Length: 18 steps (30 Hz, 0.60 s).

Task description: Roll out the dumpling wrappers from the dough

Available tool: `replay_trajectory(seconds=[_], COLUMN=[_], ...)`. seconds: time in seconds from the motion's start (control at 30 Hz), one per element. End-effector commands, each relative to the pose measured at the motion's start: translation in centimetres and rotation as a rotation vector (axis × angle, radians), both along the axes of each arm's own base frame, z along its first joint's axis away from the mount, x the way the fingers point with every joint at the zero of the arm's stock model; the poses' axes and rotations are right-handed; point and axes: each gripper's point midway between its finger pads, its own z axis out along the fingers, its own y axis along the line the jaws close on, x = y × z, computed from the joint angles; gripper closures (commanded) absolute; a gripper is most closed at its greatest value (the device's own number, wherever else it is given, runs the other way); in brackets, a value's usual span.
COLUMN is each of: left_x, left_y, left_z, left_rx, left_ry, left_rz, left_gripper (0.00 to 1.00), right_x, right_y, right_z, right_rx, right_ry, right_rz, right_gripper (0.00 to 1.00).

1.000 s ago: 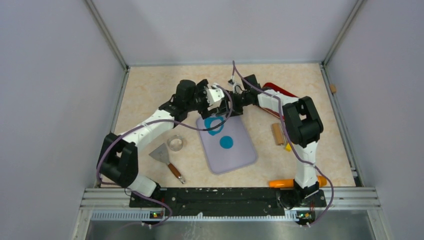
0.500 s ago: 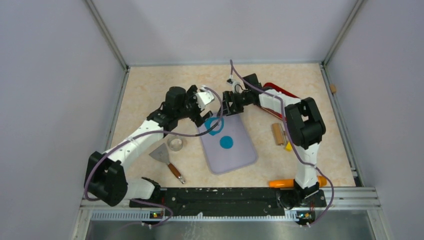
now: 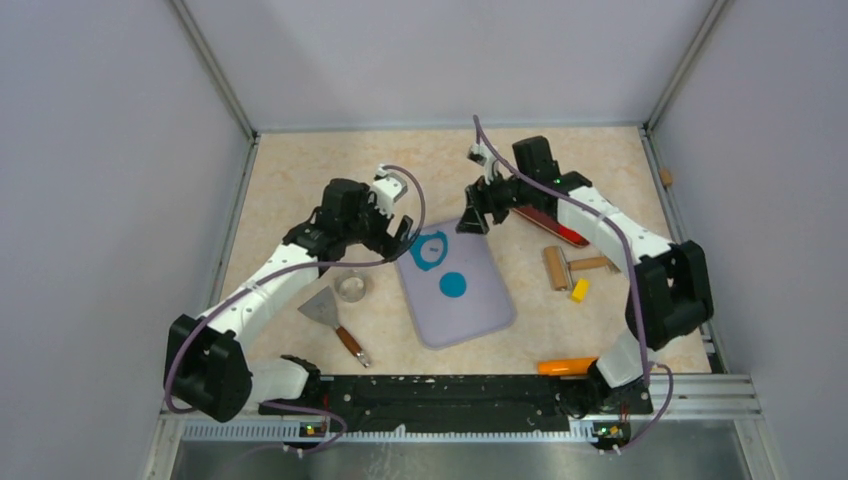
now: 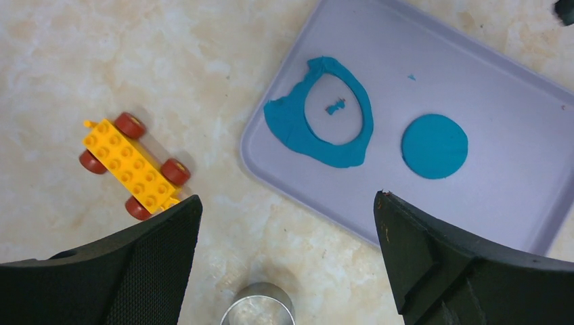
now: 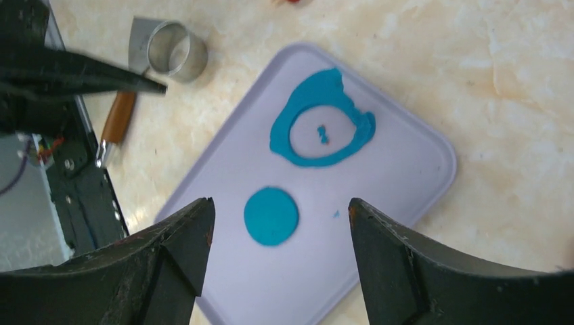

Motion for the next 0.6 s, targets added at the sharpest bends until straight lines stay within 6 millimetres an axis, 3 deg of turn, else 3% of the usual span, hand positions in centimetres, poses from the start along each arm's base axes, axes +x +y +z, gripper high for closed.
replay_trajectory(seconds=[0.0,0.13,0.33,0.4,0.57], left_x=[-1.9,-3.2,-5.9,-8.0,-15.4], left_y=[0.3,1.7,7.5,9.3,12.5], left_z=[0.3,-0.4,-2.9,-3.4,-4.8], left_rx=[-0.048,0.029,0.32,0.393,0.566], left_ry=[0.062,0.116,0.205,0.203,0.106], left_rz=[-0.027,-0.083,-0.119,-0.241,-0.778], left_gripper=[0.01,0.01,0.06,0.09,0.09], right_x=[-2.8,-4.4,-5.8,-6.5,-7.2], right_y=[-3.5,-6.2,-10.7,-11.2,-11.1], right_z=[0.2,1.1,1.5,1.5,0.9], right_rx=[-0.086,-0.087,-0.168,-0.181,-0.159], right_ry=[-0.102,-0.105,-0.114,-0.125,-0.094], right_rz=[0.031,-0.025,-0.127,-0.127,-0.146], right_gripper=[0.27,0.28,0.29,0.29,0.29])
